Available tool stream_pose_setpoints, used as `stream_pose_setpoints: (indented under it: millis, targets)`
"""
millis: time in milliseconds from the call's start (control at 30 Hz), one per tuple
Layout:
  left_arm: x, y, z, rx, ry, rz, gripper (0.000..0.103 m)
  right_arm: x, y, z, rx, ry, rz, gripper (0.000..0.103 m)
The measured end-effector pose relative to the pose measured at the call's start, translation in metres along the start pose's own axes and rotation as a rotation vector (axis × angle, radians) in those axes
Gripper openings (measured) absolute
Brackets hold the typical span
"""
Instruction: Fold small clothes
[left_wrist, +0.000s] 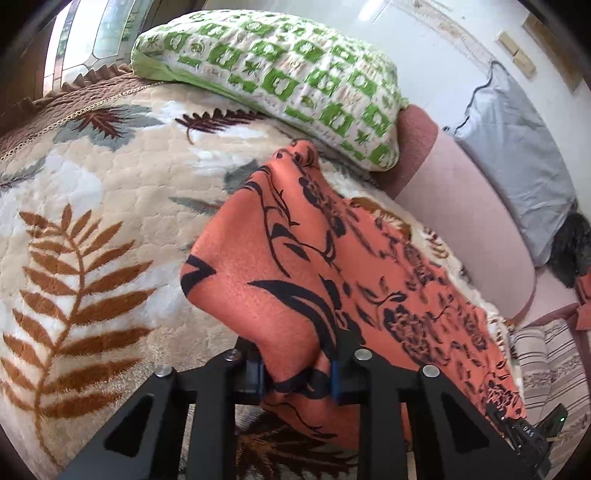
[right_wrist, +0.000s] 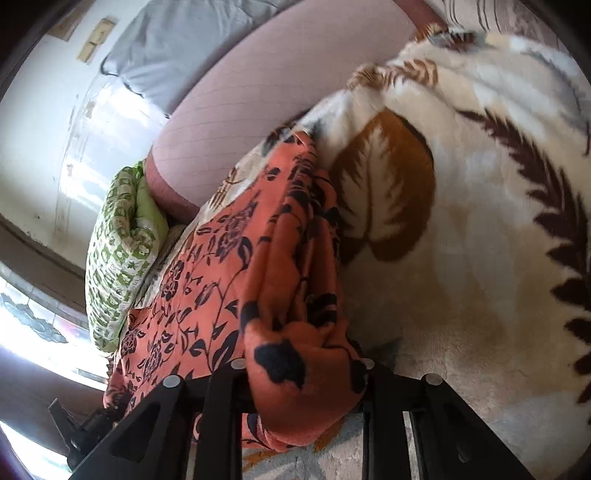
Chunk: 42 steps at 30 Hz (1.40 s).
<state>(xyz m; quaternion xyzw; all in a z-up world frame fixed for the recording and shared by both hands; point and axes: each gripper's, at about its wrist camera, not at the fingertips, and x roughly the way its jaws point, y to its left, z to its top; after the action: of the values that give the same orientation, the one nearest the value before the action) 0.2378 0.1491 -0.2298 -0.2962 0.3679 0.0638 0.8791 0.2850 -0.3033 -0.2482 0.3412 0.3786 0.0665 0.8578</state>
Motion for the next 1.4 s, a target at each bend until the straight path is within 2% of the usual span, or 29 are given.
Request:
stream_pose_setpoints:
  millis: [167,267,433,500,533,600,667,700,733,767,900,967,1067,1167,1267,1400]
  targets:
    - [-0.03,-0.007,-0.007,0.06,-0.033,-0.041,0.023,-0.033,0.012,-0.014,-0.063,-0.051,-0.024,0.022]
    - [-0.062,0.007,-0.029,0.064,-0.02,-0.06,0.023,-0.07,0.011,-0.031,-0.061,-0.041,-0.034,0.022]
    - [-0.117,0.033,-0.079,0.067,0.053,-0.069,0.023,-0.137,-0.01,-0.071,-0.04,0.004,-0.034,0.022]
    - [-0.13,0.04,-0.101,0.081,0.073,-0.055,0.024,-0.159,-0.023,-0.091,-0.037,0.063,-0.045,0.022]
    - [-0.135,0.042,-0.113,0.106,0.081,-0.025,0.026,-0.16,-0.028,-0.097,-0.043,0.103,-0.054,0.022]
    - [-0.133,0.047,-0.13,0.133,0.12,0.034,0.034,-0.159,-0.045,-0.111,-0.022,0.184,-0.09,0.027]
    - [-0.13,0.059,-0.134,0.082,0.161,0.048,0.052,-0.161,-0.061,-0.116,0.061,0.221,-0.114,0.038]
    - [-0.132,0.066,-0.13,0.04,0.17,0.047,0.055,-0.166,-0.068,-0.116,0.116,0.224,-0.126,0.054]
    - [-0.136,0.068,-0.127,0.027,0.169,0.051,0.056,-0.178,-0.076,-0.114,0.176,0.2,-0.12,0.06]
    - [-0.142,0.07,-0.125,0.024,0.161,0.057,0.057,-0.188,-0.078,-0.11,0.182,0.182,-0.115,0.061]
    - [-0.178,0.061,-0.124,0.123,0.046,0.138,0.061,-0.239,-0.06,-0.101,0.026,0.054,-0.176,0.061]
    - [-0.193,0.054,-0.122,0.174,-0.017,0.185,0.062,-0.249,-0.042,-0.099,-0.044,0.01,-0.18,0.061]
    - [-0.21,0.039,-0.118,0.253,-0.101,0.235,0.064,-0.24,-0.006,-0.098,-0.158,0.005,-0.163,0.059]
    - [-0.213,0.022,-0.113,0.328,-0.147,0.266,0.065,-0.216,0.023,-0.107,-0.241,0.044,-0.163,0.042]
    - [-0.208,0.011,-0.112,0.362,-0.133,0.278,0.065,-0.195,0.031,-0.115,-0.246,0.072,-0.167,0.039]
    - [-0.196,-0.004,-0.117,0.406,-0.125,0.305,0.065,-0.174,0.024,-0.12,-0.241,0.095,-0.224,0.039]
